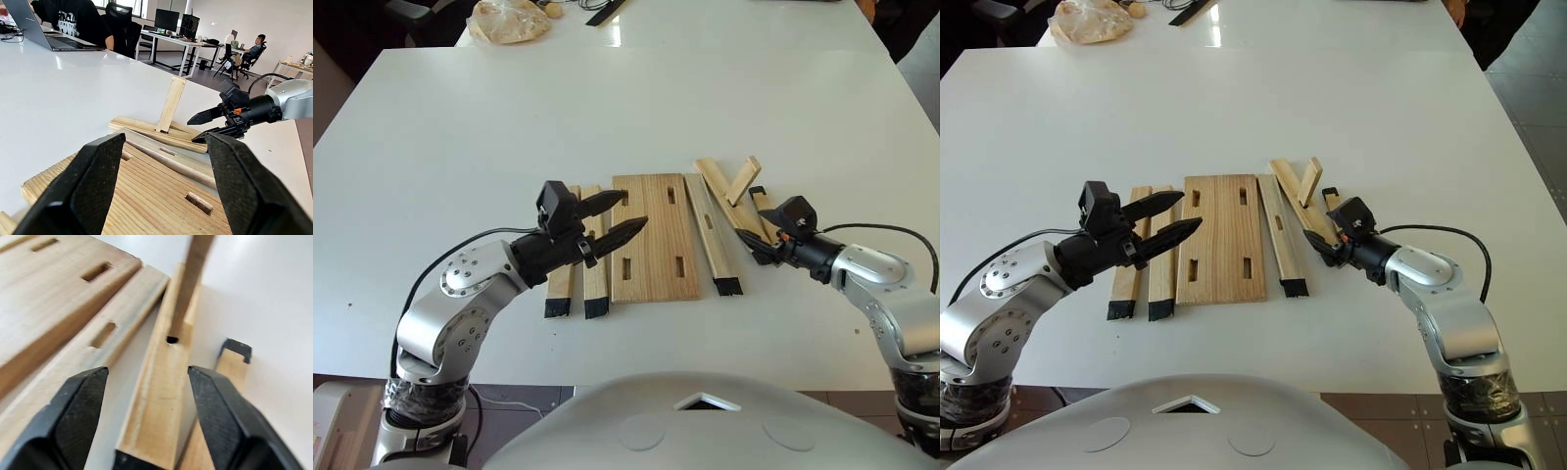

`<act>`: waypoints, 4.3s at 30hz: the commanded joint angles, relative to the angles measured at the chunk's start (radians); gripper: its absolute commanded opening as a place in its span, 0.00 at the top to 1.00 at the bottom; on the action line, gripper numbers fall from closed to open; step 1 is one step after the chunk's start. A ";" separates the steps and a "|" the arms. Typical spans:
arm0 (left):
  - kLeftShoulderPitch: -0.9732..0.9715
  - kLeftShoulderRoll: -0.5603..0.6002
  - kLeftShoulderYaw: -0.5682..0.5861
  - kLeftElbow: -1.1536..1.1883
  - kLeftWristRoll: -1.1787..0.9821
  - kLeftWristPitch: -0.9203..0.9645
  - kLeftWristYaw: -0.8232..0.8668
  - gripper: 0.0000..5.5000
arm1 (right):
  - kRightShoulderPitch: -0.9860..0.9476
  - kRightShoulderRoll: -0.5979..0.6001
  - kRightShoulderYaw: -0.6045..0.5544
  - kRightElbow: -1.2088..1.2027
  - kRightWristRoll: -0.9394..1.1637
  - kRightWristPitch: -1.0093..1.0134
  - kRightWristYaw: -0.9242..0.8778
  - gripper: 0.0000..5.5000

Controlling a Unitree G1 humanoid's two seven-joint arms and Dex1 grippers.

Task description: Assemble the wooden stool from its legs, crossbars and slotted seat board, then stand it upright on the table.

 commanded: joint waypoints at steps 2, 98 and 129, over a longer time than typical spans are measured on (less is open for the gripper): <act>-0.017 0.004 -0.005 0.009 0.008 0.001 0.002 0.45 | -0.033 0.028 0.040 0.083 -0.034 -0.057 -0.009 0.45; -0.422 0.202 0.179 0.048 -0.608 0.213 0.134 0.62 | -0.578 -0.209 -0.129 0.447 0.559 0.003 0.713 0.42; -0.018 0.483 0.332 -0.016 -0.186 0.114 -0.437 0.62 | -0.340 -0.145 -0.390 0.420 0.554 -0.092 0.534 0.42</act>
